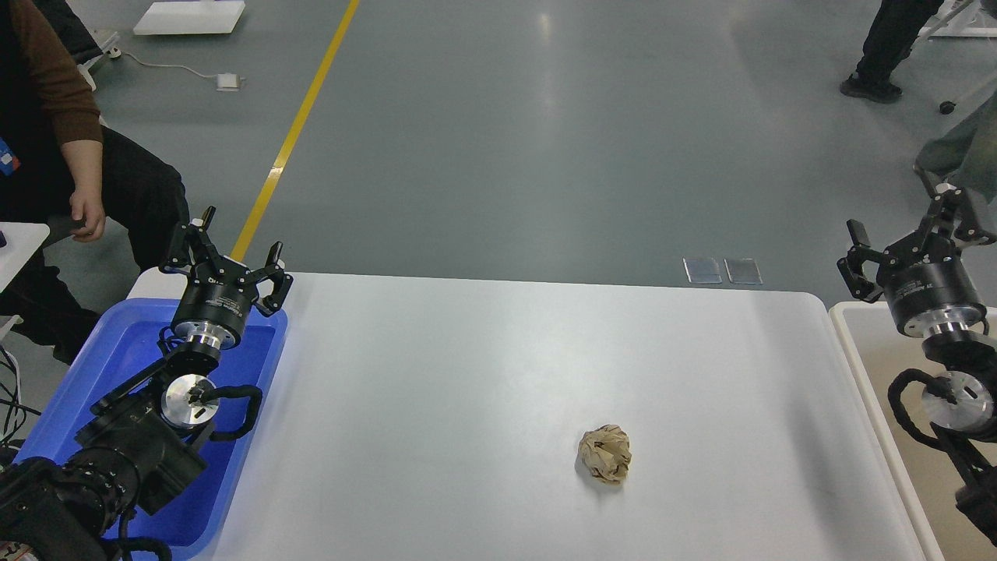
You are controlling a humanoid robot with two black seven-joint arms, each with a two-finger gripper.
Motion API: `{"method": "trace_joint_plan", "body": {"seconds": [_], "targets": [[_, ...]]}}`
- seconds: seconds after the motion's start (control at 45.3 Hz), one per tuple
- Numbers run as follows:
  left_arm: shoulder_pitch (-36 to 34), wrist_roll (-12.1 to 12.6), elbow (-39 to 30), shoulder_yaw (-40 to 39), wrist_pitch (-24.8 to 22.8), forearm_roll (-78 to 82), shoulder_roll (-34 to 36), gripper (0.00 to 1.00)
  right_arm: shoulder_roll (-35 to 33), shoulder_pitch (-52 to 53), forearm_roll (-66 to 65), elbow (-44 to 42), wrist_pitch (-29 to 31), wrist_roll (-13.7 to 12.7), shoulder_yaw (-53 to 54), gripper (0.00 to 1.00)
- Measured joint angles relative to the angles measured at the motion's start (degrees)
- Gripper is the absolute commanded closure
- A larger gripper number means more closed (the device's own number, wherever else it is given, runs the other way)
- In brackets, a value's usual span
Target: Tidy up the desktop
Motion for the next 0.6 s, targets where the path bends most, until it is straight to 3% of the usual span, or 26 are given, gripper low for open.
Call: {"method": "trace_joint_plan", "body": {"seconds": [0.596], "targets": [[0.0,0.0,0.0,0.0,0.0,0.0,0.0,0.00,0.0,-1.6,-0.2,-0.6,-0.5,0.3,-1.6,0.00]]}}
